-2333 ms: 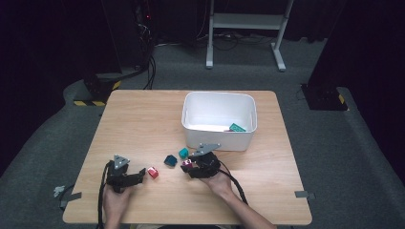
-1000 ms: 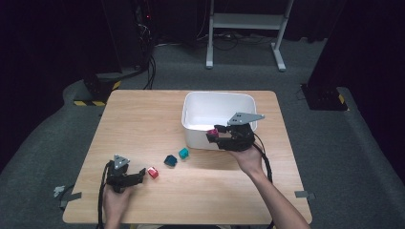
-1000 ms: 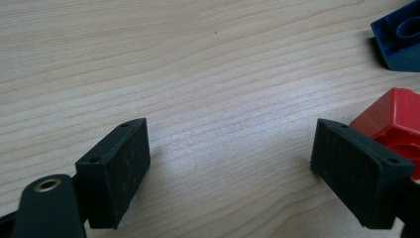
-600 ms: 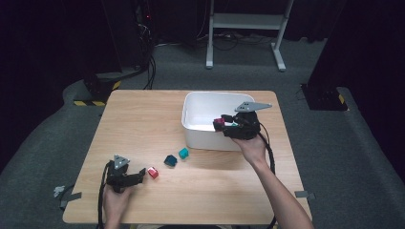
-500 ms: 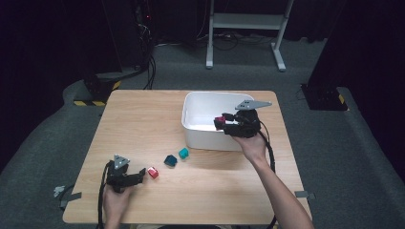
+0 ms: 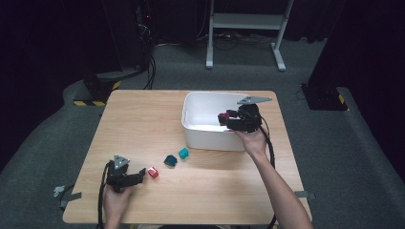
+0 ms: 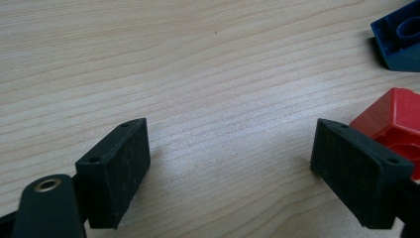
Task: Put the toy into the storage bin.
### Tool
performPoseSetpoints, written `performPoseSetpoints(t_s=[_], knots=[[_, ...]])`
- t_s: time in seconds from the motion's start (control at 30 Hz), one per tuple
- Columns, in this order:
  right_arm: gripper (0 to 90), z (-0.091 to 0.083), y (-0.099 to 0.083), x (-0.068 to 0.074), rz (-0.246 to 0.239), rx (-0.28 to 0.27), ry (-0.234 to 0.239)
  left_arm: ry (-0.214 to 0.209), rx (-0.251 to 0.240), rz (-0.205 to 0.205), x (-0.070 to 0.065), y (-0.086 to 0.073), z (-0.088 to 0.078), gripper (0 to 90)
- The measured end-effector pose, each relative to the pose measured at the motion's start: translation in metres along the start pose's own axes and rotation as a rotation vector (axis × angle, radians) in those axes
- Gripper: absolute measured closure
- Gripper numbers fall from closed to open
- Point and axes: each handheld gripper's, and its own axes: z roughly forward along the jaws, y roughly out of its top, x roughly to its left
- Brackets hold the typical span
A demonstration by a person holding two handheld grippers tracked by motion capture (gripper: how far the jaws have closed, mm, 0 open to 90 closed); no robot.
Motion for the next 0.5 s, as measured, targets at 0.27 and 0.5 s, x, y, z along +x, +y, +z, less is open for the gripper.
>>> performPoseSetpoints(t_s=[0.27,0.5], knots=[[50.8,0.003,-0.0013,-0.0062,0.014,0.014,-0.016,0.0,0.0,0.0,0.0,0.0,0.0,15.5],[50.7,0.0062,-0.0024,-0.0105,0.029,0.023,-0.026,0.0,0.0,0.0,-0.0001,0.0,0.0,15.5]])
